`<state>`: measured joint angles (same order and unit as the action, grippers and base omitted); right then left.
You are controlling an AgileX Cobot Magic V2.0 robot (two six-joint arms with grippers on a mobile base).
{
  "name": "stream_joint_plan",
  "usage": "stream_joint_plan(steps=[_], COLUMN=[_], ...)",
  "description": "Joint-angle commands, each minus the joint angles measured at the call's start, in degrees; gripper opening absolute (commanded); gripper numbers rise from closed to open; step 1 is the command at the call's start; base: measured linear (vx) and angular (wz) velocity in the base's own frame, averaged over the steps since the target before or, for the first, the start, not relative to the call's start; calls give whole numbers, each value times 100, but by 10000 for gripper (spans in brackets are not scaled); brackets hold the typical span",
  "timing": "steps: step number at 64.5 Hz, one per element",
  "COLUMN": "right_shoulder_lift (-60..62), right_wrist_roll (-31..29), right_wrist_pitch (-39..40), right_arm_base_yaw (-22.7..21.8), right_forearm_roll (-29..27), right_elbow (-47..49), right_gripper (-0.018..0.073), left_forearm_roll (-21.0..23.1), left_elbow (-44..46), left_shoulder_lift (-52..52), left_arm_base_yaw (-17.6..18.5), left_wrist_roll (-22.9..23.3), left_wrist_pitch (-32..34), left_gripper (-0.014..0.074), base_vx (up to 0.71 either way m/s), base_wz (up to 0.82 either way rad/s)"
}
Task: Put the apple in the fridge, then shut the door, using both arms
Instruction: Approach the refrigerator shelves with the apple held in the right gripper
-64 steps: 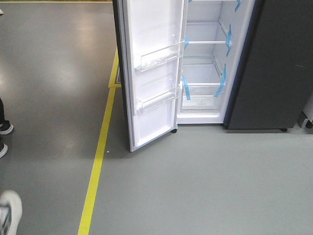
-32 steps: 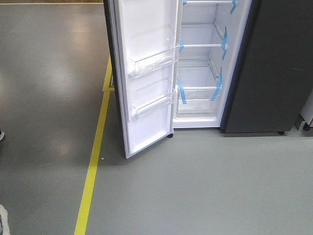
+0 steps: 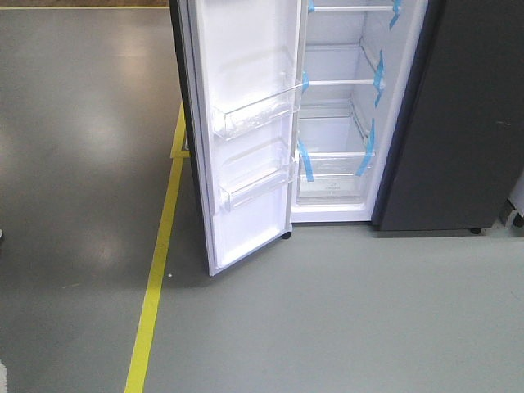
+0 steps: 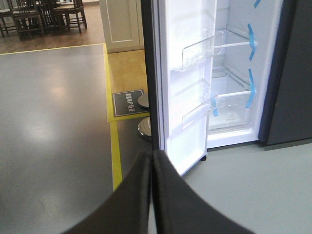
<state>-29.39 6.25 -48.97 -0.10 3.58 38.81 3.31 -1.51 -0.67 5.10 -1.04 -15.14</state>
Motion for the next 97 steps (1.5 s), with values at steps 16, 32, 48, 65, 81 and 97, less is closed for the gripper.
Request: stream_joint_plan(steps=[16,32,48,65,81,97], right_shoulder_lift=[-16,-16,-16,-16,-16,-16], right_wrist_roll=[-44,-44,-44,-44,-44,-44], right_wrist_pitch=[423,423,423,423,423,423], right_arm_base_yaw=[-22,-22,-22,-22,-22,-22], right_forearm_roll=[45,45,45,45,45,45], right_elbow=[159,159,159,159,159,159], right_gripper=[100,100,100,100,100,100], left_forearm_roll=[32,32,32,32,32,32], left_elbow=[-107,-107,-107,-107,-107,-107], left_shoulder_lift=[-83,-83,-83,-83,-83,-83], left_arm_base_yaw=[30,30,30,30,30,30], left_wrist_roll=[39,39,39,39,39,39], left_wrist_pitch=[406,406,406,406,406,406], left_gripper=[-5,-5,-5,-5,-5,-5], base_vx=[10,10,9,9,8,7], base_wz=[3,2,2,2,0,-1])
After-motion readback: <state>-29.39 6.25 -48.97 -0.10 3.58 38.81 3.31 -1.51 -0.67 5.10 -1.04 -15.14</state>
